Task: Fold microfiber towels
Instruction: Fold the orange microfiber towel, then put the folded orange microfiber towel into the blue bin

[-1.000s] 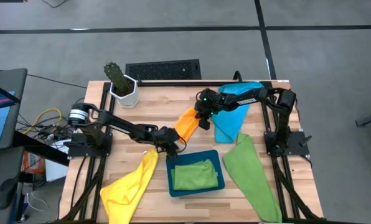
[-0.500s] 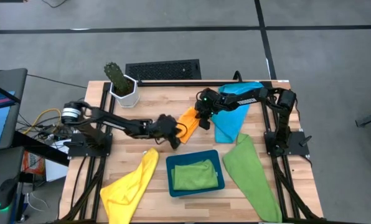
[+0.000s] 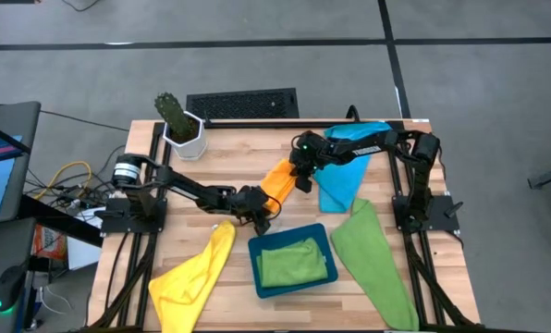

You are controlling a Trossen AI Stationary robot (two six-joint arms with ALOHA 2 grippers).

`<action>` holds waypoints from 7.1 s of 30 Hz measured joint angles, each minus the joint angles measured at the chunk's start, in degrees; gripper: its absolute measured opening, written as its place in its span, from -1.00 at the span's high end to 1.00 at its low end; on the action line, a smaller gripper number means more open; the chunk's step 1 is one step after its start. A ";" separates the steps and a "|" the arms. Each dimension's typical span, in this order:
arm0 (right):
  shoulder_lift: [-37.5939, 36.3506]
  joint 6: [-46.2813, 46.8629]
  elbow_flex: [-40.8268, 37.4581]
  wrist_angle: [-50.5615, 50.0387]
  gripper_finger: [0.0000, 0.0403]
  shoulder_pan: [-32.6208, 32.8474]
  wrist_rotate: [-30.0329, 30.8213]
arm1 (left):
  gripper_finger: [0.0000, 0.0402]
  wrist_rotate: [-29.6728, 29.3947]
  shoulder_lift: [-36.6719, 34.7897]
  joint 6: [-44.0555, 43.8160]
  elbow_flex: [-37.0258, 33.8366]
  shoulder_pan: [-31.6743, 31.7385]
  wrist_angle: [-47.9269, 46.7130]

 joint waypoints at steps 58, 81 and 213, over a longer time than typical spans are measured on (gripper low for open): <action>-5.94 2.34 -8.57 4.86 0.93 -3.92 -2.78 | 1.00 -18.91 -13.40 -2.04 1.49 -2.25 -1.91; -6.19 4.35 -8.57 6.89 0.88 -4.22 -3.12 | 1.00 -3.51 -8.48 4.03 1.16 5.70 -19.61; -56.71 21.81 -8.55 -19.01 0.93 3.20 8.84 | 1.00 3.11 -8.84 -42.92 26.53 -0.60 -8.64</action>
